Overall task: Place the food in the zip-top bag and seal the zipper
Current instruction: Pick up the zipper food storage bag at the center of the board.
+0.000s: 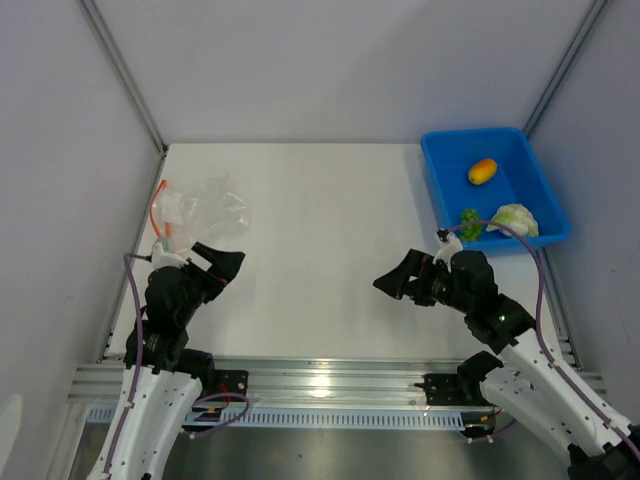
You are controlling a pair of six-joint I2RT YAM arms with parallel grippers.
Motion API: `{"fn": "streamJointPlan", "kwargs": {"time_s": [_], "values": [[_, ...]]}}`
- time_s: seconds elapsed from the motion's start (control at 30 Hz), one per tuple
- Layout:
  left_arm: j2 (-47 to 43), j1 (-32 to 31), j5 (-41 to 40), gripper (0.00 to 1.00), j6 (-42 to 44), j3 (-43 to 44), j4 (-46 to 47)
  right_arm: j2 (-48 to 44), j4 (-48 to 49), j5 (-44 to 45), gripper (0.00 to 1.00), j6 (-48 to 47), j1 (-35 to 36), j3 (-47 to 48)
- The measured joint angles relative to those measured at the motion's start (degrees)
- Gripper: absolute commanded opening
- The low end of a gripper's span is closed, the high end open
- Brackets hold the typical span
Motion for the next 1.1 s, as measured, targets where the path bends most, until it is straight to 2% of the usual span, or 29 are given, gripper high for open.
{"fn": "streamJointPlan", "kwargs": {"time_s": [0.13, 0.27, 0.4, 0.5, 0.67, 0.87, 0.97, 1.1], "values": [[-0.44, 0.00, -4.33, 0.99, 1.99, 0.46, -8.28, 7.85, -1.70, 1.77, 0.99, -2.51, 1.46, 3.69], [-5.53, 0.00, -8.61, 0.99, 0.07, 0.55, -14.51, 12.83, 0.50, 0.94, 1.00, -3.19, 2.23, 4.96], [-11.47, 0.04, -9.03, 1.00, 0.39, 0.55, -14.36, 20.26, 6.36, -3.78, 0.99, -1.95, 2.56, 5.84], [-11.41, 0.04, -9.57, 1.00, 0.28, 0.55, -13.79, 26.45, 8.37, -4.39, 0.99, -1.55, 4.37, 8.26], [-3.13, 0.04, -13.77, 1.00, 0.24, 2.84, -14.73, 34.58, 9.84, -2.80, 0.99, -1.99, 10.25, 15.54], [12.24, 2.08, -23.71, 1.00, -0.96, 9.64, -16.37, 37.09, 13.51, -1.84, 0.99, -3.10, 14.05, 17.49], [19.52, 6.45, -27.06, 0.99, -1.25, 12.02, -14.73, 37.70, 14.05, -1.81, 0.99, -4.22, 14.14, 17.49], [28.24, 16.31, -25.83, 0.91, -1.16, 12.35, -9.27, 37.53, 14.47, -2.08, 0.99, -5.99, 14.14, 16.70]]}}
